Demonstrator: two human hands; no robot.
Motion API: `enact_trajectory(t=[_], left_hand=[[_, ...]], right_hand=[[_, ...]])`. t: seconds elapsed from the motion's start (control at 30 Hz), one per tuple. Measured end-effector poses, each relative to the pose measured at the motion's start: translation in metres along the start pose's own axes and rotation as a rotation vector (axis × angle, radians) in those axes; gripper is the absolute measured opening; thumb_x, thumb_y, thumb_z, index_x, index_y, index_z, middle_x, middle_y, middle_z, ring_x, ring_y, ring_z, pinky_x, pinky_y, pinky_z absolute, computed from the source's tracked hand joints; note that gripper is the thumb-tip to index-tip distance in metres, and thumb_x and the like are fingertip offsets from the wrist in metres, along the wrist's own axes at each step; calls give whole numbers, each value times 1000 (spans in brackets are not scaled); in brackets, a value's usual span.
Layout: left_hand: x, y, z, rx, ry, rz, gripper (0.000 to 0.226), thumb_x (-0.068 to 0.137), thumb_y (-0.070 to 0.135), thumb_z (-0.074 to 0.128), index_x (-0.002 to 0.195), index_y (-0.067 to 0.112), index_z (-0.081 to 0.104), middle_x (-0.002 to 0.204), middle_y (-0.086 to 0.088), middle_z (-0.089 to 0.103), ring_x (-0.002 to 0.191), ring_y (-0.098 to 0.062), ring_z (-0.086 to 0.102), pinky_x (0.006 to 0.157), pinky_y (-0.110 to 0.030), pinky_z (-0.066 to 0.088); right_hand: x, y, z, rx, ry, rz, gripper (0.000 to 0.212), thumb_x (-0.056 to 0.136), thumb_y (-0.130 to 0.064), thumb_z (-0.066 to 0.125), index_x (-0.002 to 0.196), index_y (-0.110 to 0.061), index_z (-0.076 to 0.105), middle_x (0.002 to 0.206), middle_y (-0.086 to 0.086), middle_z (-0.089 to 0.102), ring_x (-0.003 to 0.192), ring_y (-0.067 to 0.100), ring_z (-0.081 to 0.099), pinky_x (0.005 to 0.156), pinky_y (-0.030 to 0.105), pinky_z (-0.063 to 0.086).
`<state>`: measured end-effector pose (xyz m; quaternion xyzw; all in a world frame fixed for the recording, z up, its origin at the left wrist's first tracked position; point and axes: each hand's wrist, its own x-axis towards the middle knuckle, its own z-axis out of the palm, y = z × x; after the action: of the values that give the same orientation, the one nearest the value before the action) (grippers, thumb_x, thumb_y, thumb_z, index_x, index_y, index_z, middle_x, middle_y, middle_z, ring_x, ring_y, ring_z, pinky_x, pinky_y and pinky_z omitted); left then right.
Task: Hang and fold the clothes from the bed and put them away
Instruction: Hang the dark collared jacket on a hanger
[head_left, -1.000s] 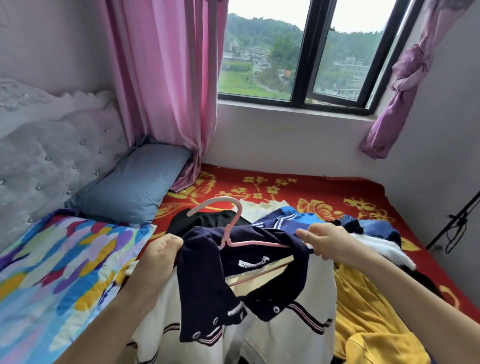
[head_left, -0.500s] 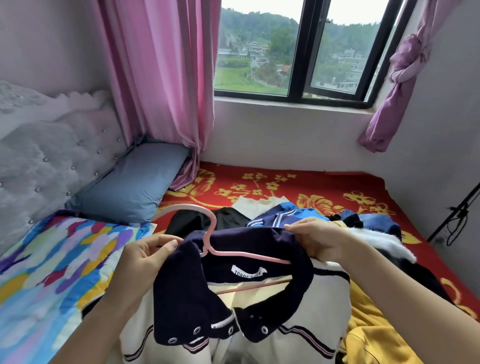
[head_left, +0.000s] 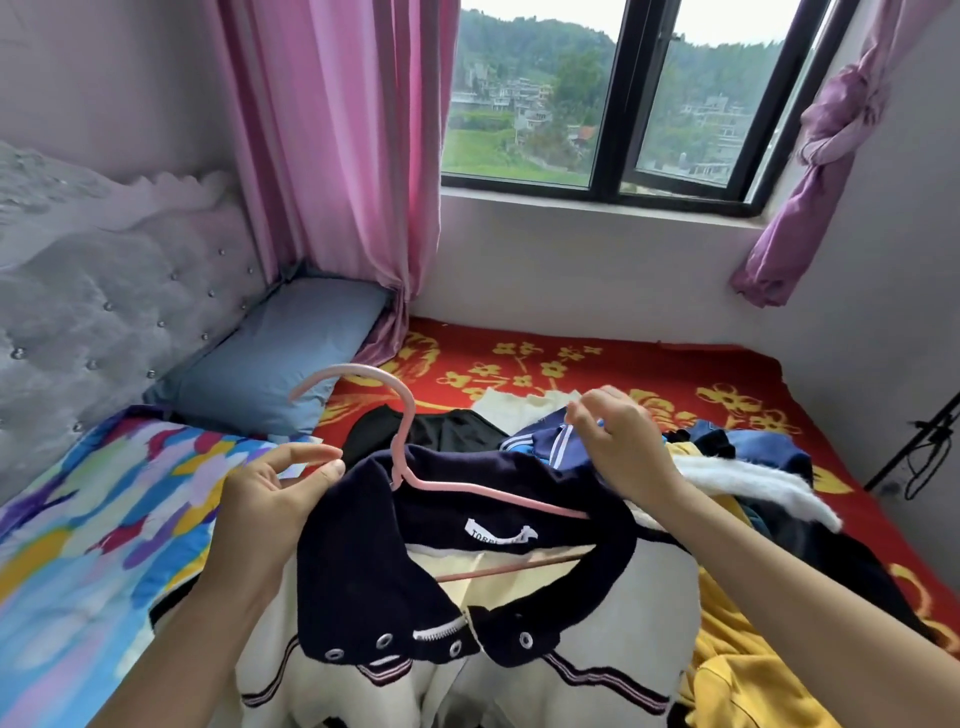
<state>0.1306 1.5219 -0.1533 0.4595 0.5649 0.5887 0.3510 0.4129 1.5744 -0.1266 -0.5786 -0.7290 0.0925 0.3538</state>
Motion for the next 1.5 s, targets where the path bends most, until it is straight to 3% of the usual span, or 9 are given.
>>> enact_trajectory(t=[0.07, 0.13, 0.3, 0.47, 0.67, 0.87, 1.03, 1.17, 1.5], left_hand=[[5, 3, 1, -2, 21, 15, 31, 80, 3, 70, 63, 28, 72, 57, 8, 68, 47, -1, 59, 44, -10, 45], [10, 8, 4, 15, 36, 39, 28, 80, 0, 69, 67, 25, 69, 53, 8, 66, 45, 0, 56, 44, -9, 44], [24, 32, -3, 87, 0, 131, 22, 82, 2, 68, 71, 21, 68, 49, -2, 64, 42, -7, 55, 44, -11, 44], [44, 52, -41, 326, 24, 253, 17, 83, 7, 68, 74, 21, 68, 65, -29, 64, 56, -23, 51, 58, -31, 41], [60, 55, -85, 414, 43, 165, 3, 84, 5, 66, 84, 6, 68, 59, -18, 61, 56, -24, 51, 47, -22, 38], [40, 59, -127, 319, 109, 116, 30, 95, 29, 52, 78, 10, 69, 47, 4, 55, 44, -5, 52, 51, -12, 39], [-36, 64, -171, 299, 3, 201, 27, 72, 41, 70, 99, 42, 70, 100, 13, 71, 95, 4, 63, 81, -8, 46], [-101, 68, -192, 384, 356, 266, 56, 65, 4, 76, 77, 58, 68, 83, 22, 71, 80, 14, 61, 77, -2, 44], [-331, 100, -235, 610, 909, 97, 38, 81, -6, 65, 84, 31, 66, 83, 22, 70, 78, 14, 61, 72, 1, 41]], right_hand=[[-9, -21, -11, -92, 22, -358, 31, 92, -21, 50, 76, 1, 64, 77, 11, 61, 75, 23, 54, 71, 28, 36], [-21, -40, -7, -190, -307, -546, 29, 90, -30, 52, 84, -4, 63, 74, 2, 58, 69, 16, 50, 65, 24, 36], [1, -71, -11, -70, -470, -226, 42, 95, -28, 51, 57, -20, 36, 52, -8, 35, 45, 7, 32, 48, 19, 27], [20, -97, -37, -382, -464, -521, 41, 94, -42, 46, 59, -24, 35, 67, -15, 39, 77, 10, 36, 71, 26, 34], [34, -104, -53, -145, -498, -417, 33, 90, -34, 56, 61, -20, 53, 97, -12, 47, 95, 5, 37, 84, 20, 31], [46, -141, -27, 215, -573, -333, 40, 90, -19, 61, 50, -20, 54, 102, 0, 53, 66, -5, 47, 65, 6, 33], [49, -176, -8, 337, -689, -338, 33, 87, -20, 63, 57, -8, 63, 90, -3, 56, 63, 6, 47, 65, 20, 35], [34, -211, 10, 374, -811, -487, 33, 87, -22, 63, 55, -13, 57, 89, 0, 57, 56, 4, 44, 64, 22, 34], [-75, -325, 45, 433, -1169, -952, 20, 89, -30, 60, 72, -19, 64, 74, -6, 59, 59, 1, 50, 59, 12, 36]])
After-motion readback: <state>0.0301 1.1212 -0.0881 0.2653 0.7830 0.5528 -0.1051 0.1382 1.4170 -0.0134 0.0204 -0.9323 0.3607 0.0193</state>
